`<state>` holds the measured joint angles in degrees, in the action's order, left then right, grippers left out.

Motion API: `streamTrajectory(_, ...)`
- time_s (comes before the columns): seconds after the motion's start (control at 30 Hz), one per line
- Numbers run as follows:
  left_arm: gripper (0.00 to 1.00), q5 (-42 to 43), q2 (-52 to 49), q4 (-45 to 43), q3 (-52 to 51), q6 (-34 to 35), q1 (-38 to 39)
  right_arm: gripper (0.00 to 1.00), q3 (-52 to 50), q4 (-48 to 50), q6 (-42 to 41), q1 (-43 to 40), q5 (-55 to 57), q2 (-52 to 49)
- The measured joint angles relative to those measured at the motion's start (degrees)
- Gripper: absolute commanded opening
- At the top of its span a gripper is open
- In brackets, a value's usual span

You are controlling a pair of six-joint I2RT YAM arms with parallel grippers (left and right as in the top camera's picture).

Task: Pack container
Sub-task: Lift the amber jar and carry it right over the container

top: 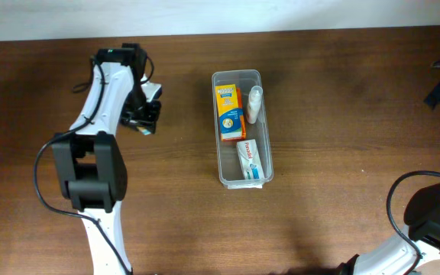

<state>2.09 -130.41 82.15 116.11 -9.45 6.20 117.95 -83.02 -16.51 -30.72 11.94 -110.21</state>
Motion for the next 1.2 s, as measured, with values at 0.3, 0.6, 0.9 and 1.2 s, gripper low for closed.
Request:
streamTrajectory(0.3,0.41,6.56,-0.02,9.35,14.60,0.00,6.27,0.98,0.00,-0.02,0.02,0.00,0.00,0.00)
streamTrajectory(0.6,0.41,9.99,-0.02,14.32,19.98,0.46,13.75,0.98,0.00,-0.02,-0.02,0.00,0.00,0.00)
streamTrajectory(0.9,0.42,11.93,-0.02,14.27,19.98,1.99,23.43,0.98,0.00,-0.02,0.00,0.00,0.00,0.00)
streamTrajectory(1.2,0.42,12.11,-0.02,11.28,19.98,4.42,27.19,0.98,0.00,-0.02,0.00,0.00,0.00,0.00)
